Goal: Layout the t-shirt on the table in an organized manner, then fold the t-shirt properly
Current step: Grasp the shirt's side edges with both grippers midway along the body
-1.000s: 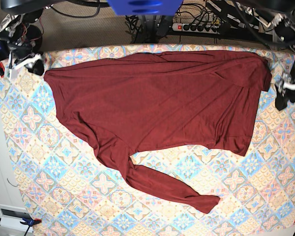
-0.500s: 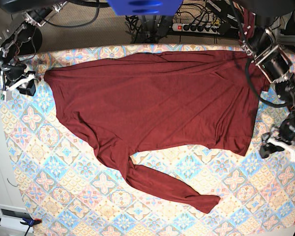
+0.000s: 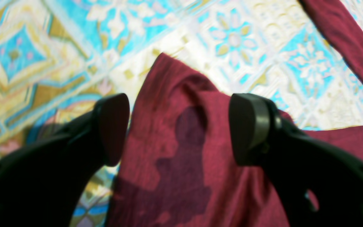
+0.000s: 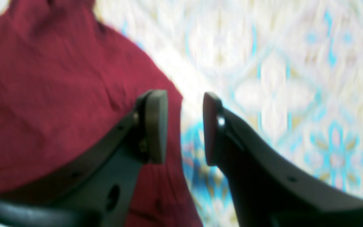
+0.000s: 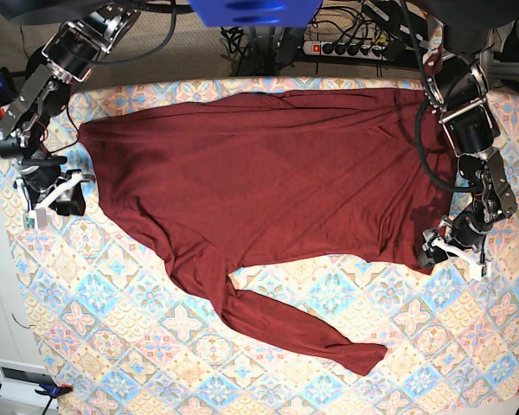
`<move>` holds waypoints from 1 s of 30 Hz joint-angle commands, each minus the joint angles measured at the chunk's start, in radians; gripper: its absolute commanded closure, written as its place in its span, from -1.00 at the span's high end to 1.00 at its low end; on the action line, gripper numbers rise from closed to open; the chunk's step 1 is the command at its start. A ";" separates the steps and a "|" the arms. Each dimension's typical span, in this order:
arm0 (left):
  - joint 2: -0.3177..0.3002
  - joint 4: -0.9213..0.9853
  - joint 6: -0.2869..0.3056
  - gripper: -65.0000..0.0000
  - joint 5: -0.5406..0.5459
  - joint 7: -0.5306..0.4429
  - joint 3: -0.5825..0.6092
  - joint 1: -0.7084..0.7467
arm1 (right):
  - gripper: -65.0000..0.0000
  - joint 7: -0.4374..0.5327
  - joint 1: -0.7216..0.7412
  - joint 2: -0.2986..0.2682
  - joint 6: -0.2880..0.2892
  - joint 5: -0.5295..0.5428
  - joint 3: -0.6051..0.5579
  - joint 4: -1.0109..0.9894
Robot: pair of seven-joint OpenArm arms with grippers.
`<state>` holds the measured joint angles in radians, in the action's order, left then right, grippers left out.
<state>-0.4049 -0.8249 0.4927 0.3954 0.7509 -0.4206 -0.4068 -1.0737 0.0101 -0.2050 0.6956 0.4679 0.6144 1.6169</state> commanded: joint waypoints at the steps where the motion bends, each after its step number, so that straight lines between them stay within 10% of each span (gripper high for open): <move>1: -0.019 -0.015 0.007 0.49 0.017 -0.031 -0.001 -0.028 | -0.42 0.016 0.015 -0.020 0.003 0.009 0.005 0.015; 17: 0.016 0.187 -0.055 0.44 -0.086 -0.103 0.001 -0.079 | -0.41 0.017 0.066 -0.067 0.003 0.007 -0.110 0.007; 24: 0.056 0.184 -0.053 -0.94 -0.083 -0.061 0.001 -0.079 | -0.41 0.051 0.159 -0.107 0.003 -0.001 -0.250 0.006; 30: 0.057 0.032 -0.053 -1.00 -0.083 0.031 0.001 -0.039 | -0.41 0.065 0.230 -0.119 0.003 -0.174 -0.417 -0.059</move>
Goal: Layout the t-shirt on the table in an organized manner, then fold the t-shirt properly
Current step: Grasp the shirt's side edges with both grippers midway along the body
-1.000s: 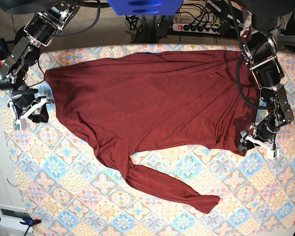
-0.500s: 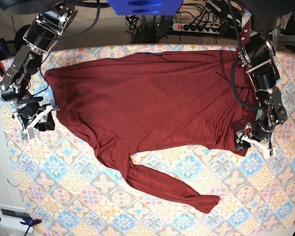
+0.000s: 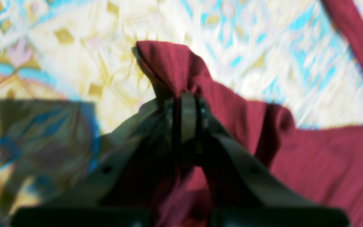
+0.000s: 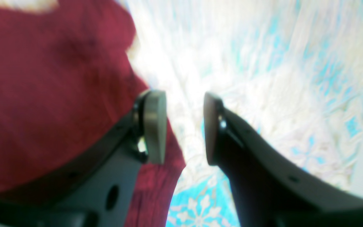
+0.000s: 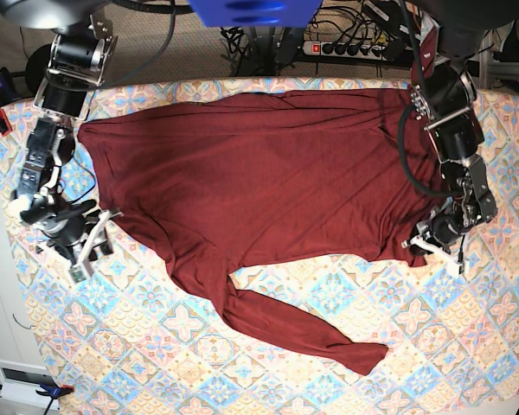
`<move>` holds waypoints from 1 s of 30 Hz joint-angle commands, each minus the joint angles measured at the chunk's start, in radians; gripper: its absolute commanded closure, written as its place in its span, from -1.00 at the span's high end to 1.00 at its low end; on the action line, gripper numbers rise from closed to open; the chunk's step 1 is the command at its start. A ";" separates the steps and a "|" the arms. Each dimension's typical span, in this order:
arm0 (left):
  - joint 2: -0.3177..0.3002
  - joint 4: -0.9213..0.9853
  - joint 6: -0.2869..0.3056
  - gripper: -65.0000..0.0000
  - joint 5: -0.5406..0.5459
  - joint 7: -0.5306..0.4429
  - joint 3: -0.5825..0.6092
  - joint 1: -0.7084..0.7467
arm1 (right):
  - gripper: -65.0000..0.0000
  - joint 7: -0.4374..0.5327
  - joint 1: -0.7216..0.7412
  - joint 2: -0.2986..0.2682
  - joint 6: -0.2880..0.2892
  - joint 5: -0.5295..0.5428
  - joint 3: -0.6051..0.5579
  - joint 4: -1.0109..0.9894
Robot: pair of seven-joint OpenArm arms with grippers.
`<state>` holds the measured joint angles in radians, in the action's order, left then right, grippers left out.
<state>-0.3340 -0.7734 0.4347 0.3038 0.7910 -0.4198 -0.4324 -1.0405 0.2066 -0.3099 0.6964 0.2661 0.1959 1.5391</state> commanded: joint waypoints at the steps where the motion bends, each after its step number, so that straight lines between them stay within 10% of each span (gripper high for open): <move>1: -0.012 -0.067 0.005 -1.00 0.011 0.003 0.000 0.005 | -0.41 0.044 0.049 -0.015 0.002 0.011 -0.026 0.002; 17: -0.099 -0.409 0.005 -1.00 0.315 0.097 -0.004 0.208 | -0.40 0.167 0.204 -0.016 0.002 -0.037 -0.310 -0.294; 30: -0.099 -0.406 0.005 -1.00 0.337 0.097 -0.004 0.208 | -0.08 0.234 0.238 -0.016 0.002 -0.037 -0.330 -0.457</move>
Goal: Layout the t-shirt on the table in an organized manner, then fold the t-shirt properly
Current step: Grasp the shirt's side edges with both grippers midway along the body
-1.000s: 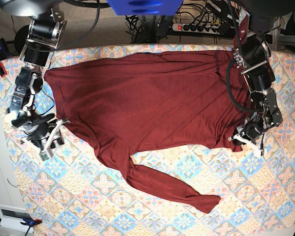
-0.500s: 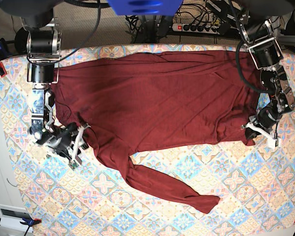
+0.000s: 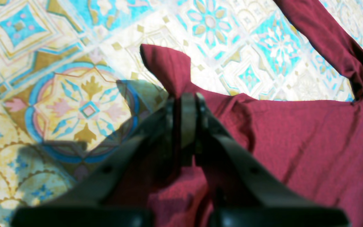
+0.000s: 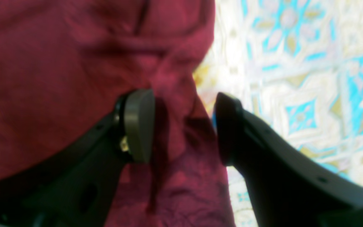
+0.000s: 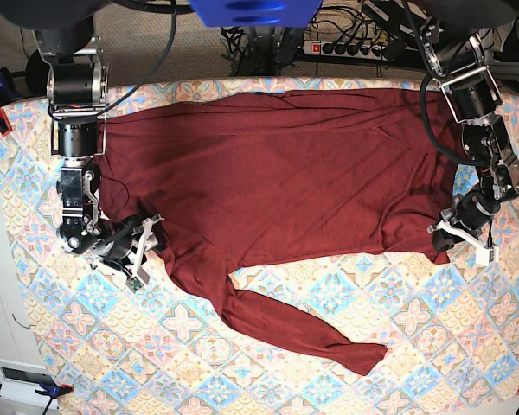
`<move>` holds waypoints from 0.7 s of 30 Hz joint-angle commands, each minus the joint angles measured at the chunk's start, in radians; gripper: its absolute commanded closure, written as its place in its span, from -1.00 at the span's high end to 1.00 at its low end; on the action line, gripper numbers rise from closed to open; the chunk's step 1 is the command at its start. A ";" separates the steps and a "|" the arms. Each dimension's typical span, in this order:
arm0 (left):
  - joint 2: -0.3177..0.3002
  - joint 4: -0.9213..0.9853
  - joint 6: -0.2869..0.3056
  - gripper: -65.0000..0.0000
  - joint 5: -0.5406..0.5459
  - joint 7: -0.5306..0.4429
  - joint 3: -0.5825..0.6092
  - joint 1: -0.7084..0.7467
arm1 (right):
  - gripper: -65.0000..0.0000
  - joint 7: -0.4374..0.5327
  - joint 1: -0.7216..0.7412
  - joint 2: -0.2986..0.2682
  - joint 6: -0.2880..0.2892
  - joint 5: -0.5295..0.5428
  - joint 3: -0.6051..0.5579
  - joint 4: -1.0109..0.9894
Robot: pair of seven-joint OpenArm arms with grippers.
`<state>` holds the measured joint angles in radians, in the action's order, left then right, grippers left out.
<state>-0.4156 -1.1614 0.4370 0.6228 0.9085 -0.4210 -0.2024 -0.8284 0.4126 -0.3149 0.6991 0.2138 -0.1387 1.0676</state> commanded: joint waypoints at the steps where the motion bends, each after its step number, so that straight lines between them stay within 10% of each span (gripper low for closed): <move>1: -0.018 -0.018 0.003 -1.00 0.018 -0.021 -0.003 -0.022 | -0.08 0.034 0.032 -0.011 -0.001 0.016 0.004 0.006; 16: -0.019 -0.018 0.003 -1.00 0.018 -0.021 -0.003 -0.022 | -0.12 0.203 0.044 -0.010 -0.001 0.016 0.004 -0.169; 21: -0.019 -0.018 0.003 -1.00 0.018 -0.021 -0.003 -0.022 | -0.72 0.237 0.044 -0.010 -0.001 0.016 0.007 -0.175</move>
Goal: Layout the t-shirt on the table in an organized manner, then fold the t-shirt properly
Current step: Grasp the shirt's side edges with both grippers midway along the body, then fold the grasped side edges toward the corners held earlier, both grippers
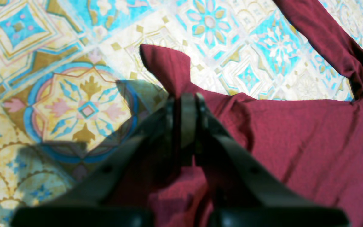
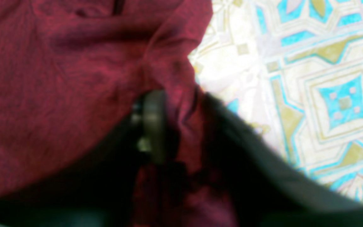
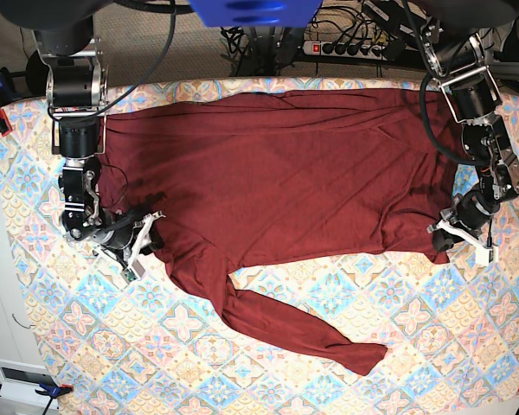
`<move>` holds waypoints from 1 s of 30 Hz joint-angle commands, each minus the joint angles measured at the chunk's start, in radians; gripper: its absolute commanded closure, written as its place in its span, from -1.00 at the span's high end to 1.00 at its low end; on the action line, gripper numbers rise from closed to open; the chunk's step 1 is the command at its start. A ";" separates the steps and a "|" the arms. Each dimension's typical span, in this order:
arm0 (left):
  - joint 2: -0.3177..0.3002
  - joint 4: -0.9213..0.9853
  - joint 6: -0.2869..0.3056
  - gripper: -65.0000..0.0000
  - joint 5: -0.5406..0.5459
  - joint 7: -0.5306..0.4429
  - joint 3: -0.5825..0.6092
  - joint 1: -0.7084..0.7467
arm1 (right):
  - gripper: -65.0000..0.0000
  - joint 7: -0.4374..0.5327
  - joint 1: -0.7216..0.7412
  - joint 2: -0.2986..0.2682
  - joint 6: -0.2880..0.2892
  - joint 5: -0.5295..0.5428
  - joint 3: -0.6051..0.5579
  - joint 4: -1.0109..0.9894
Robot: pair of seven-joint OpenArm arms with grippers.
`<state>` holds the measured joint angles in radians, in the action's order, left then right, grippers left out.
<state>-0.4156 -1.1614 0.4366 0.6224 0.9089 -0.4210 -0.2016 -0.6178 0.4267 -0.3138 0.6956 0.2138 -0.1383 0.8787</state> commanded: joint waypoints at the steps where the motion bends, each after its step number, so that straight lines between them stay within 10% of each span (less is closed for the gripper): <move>1: -0.019 -0.018 0.003 -1.00 0.018 -0.021 -0.003 -0.023 | -0.85 0.028 0.030 -0.011 0.003 0.016 0.010 0.017; 30: -0.038 -0.254 0.005 -1.00 0.081 -0.021 -0.135 0.136 | -1.00 -0.023 -0.128 -0.034 0.003 0.017 0.107 0.366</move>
<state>-0.4221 -1.3991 0.4469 0.7013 0.9089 -0.5404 -0.0551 -0.6552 0.2787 -0.3374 0.6952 0.2169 -0.0338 1.2282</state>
